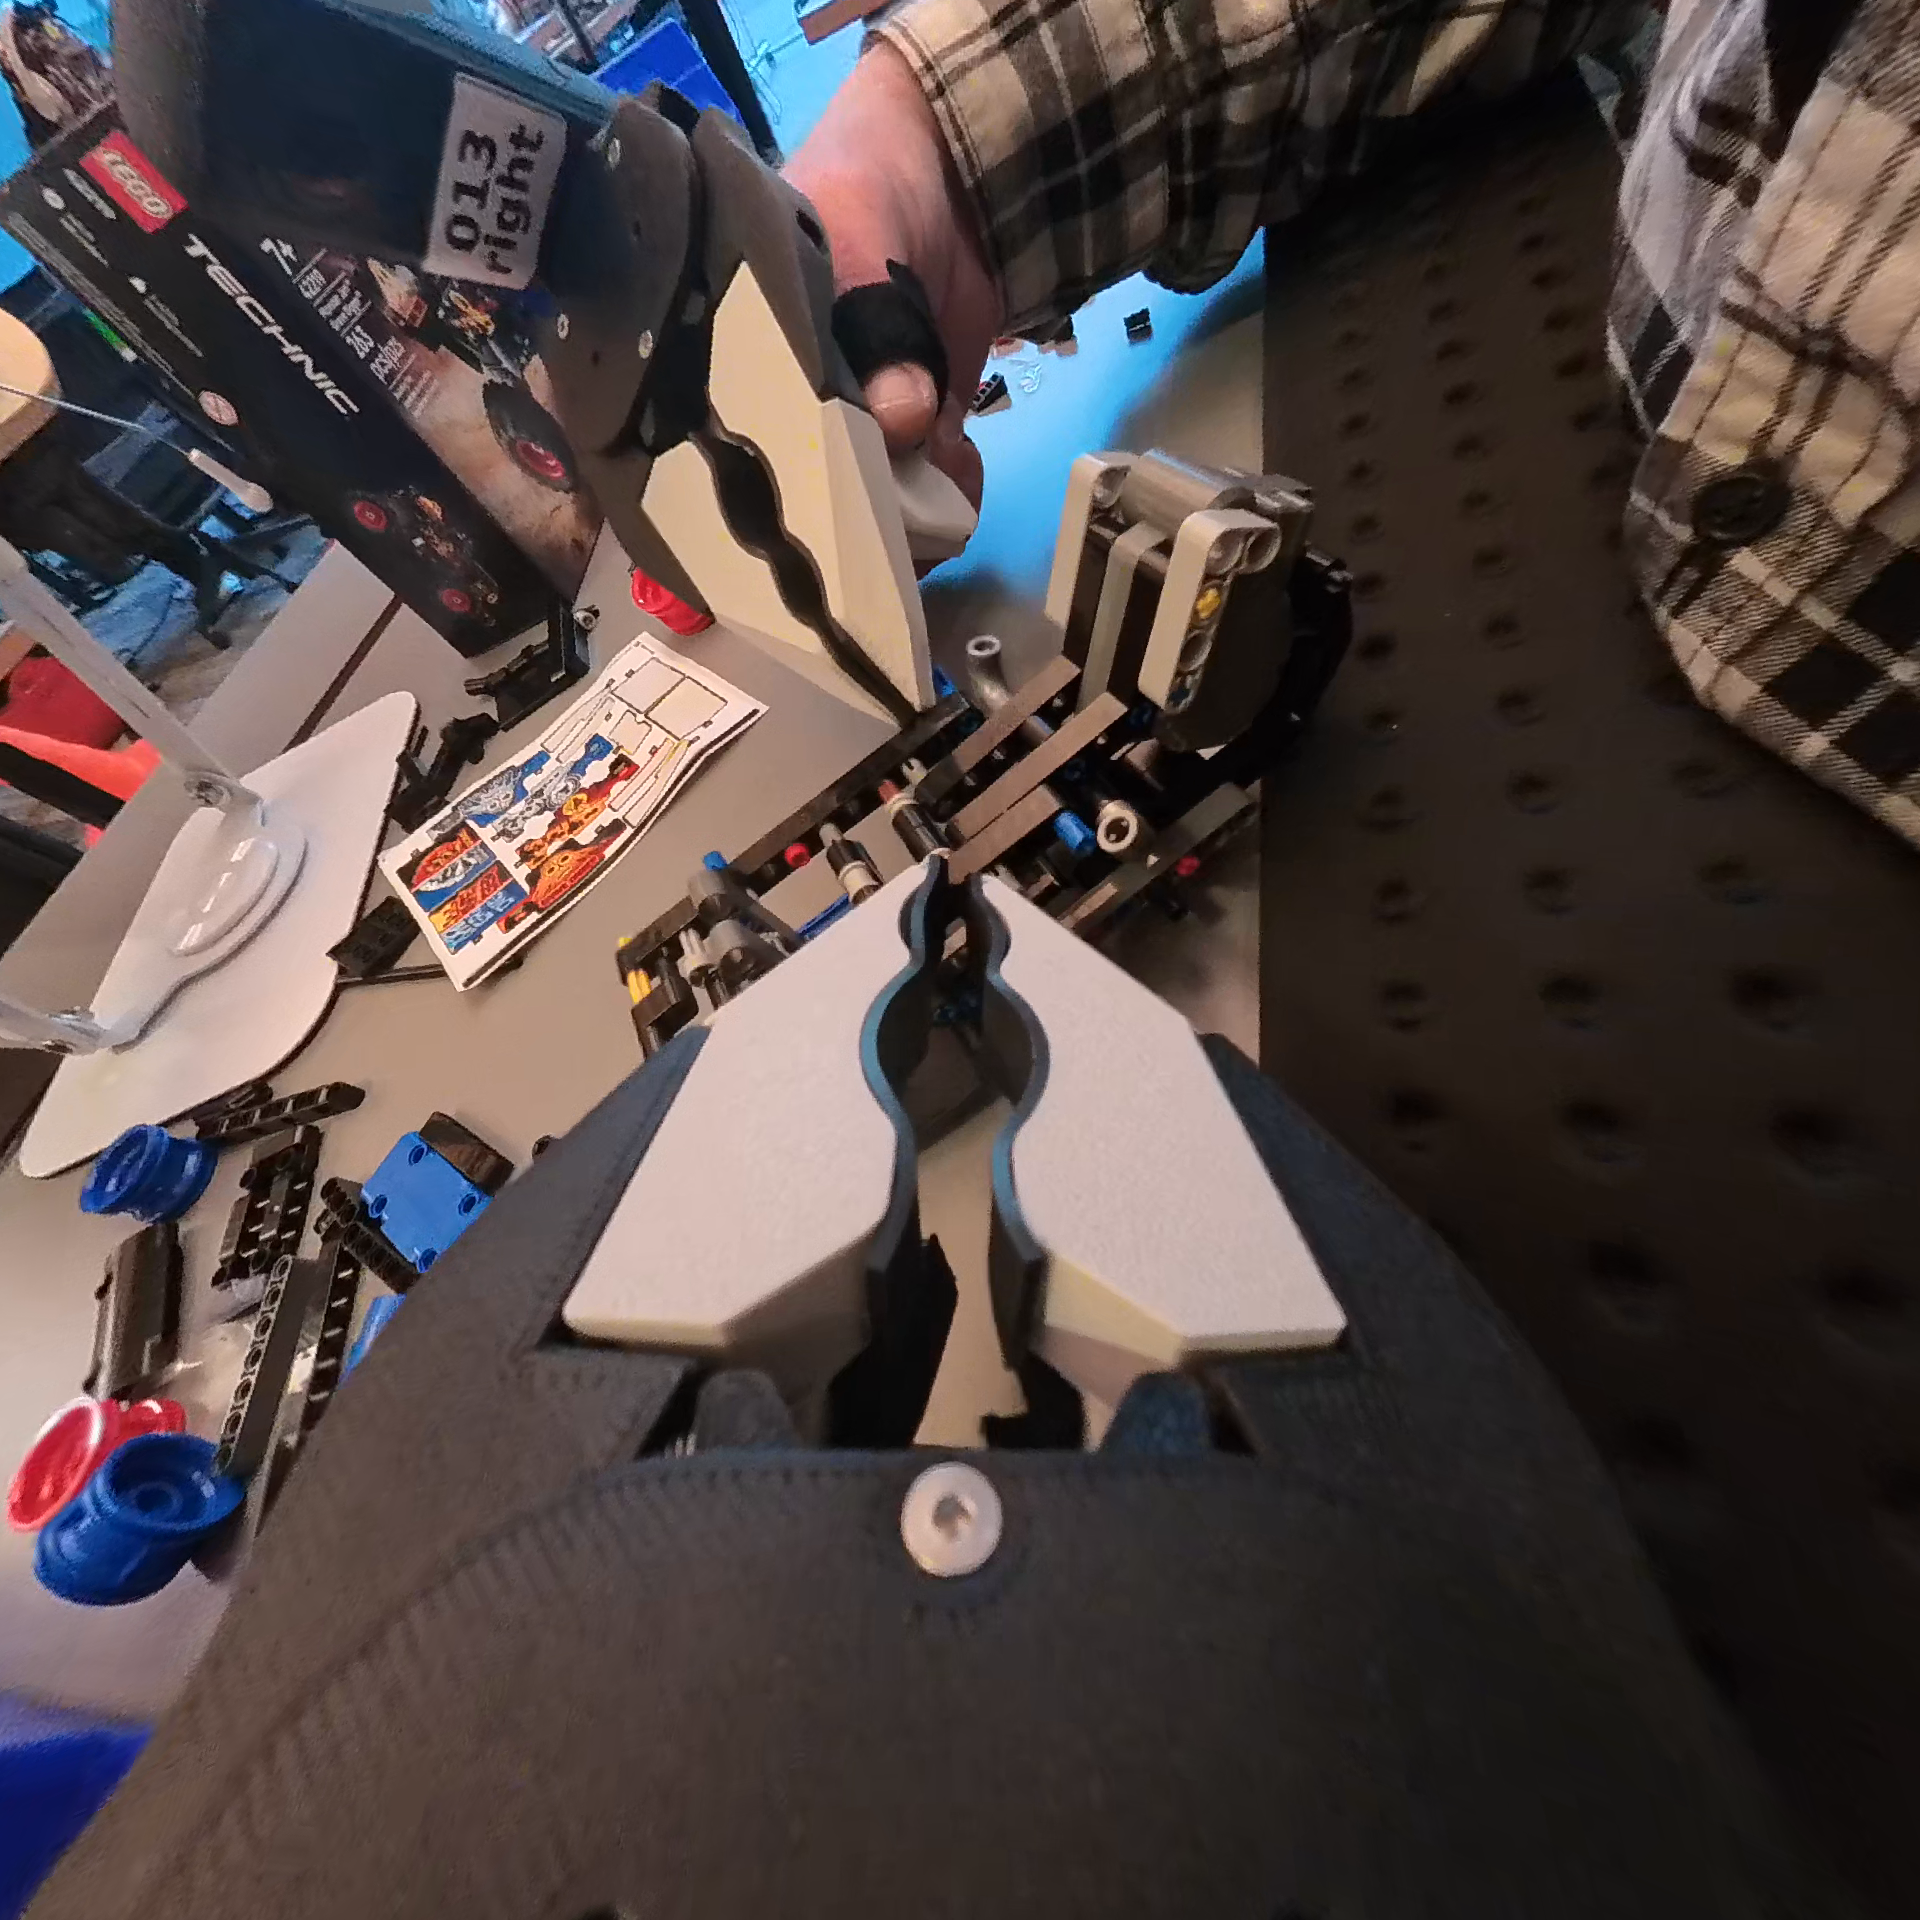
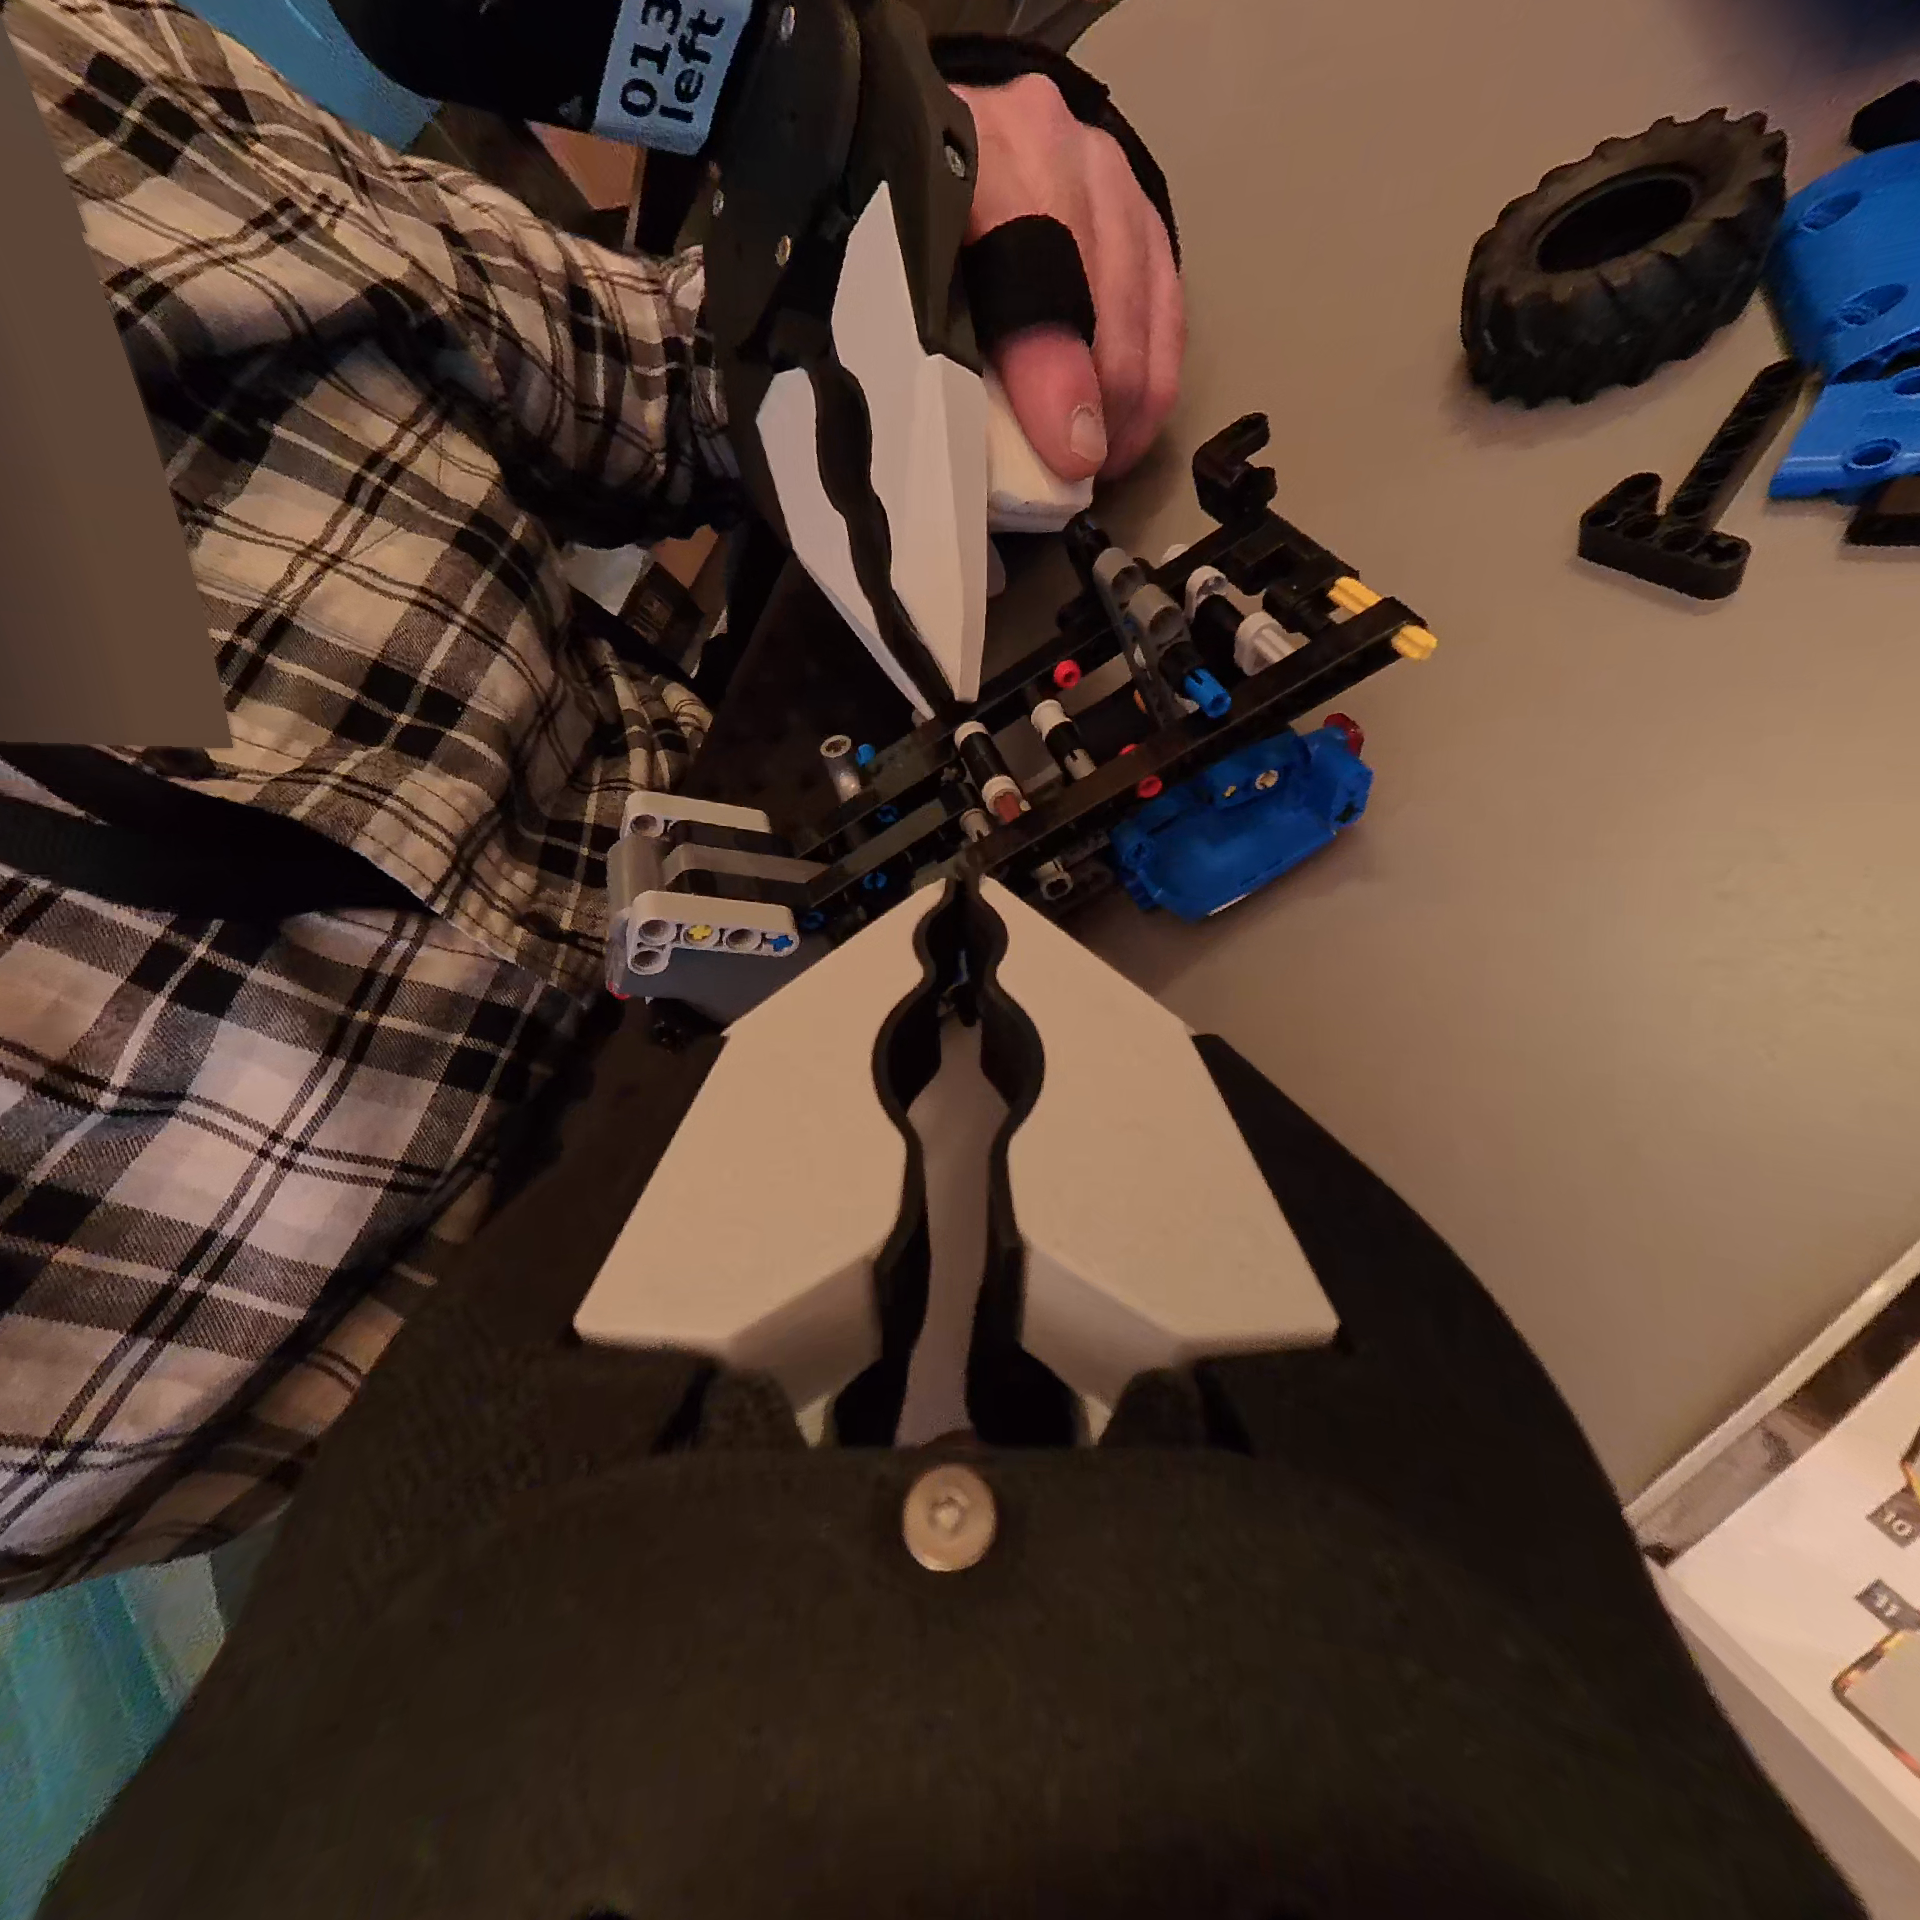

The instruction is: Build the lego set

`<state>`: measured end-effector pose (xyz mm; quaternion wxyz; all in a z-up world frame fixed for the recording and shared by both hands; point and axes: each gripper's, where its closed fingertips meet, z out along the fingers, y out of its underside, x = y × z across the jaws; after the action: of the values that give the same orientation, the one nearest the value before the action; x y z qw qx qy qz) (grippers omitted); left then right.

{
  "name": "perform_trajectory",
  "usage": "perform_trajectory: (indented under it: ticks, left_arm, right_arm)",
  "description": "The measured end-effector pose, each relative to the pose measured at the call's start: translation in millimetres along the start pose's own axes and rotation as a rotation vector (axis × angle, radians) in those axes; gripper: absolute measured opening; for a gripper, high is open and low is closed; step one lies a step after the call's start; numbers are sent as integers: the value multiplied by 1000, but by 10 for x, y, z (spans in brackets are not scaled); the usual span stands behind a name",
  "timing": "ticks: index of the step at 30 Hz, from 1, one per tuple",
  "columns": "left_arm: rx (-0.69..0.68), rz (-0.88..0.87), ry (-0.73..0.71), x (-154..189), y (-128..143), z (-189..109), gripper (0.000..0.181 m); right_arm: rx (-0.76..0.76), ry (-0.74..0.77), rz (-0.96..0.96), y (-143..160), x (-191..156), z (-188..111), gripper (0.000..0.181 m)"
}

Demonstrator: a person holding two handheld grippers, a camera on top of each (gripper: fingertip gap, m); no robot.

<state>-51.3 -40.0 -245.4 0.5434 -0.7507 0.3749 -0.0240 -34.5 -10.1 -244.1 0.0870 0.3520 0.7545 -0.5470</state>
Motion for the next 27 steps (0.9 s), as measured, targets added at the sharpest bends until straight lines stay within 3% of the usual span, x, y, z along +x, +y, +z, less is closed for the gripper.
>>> perform_trajectory:
  ticks: [6, 18, 27]
  left_arm:
    - [54, -104, 17, -102, -130, -128, 2]
    - [-286, 82, 82, -74, -52, 209, 0]
    - [-318, 202, 127, -59, -50, 223, 0]
  right_arm:
    - [-7, 57, 3, -31, 28, -18, 8]
    - [-3, 36, 17, -14, 7, 17, 9]
    - [-5, 7, 21, 10, 17, 37, 6]
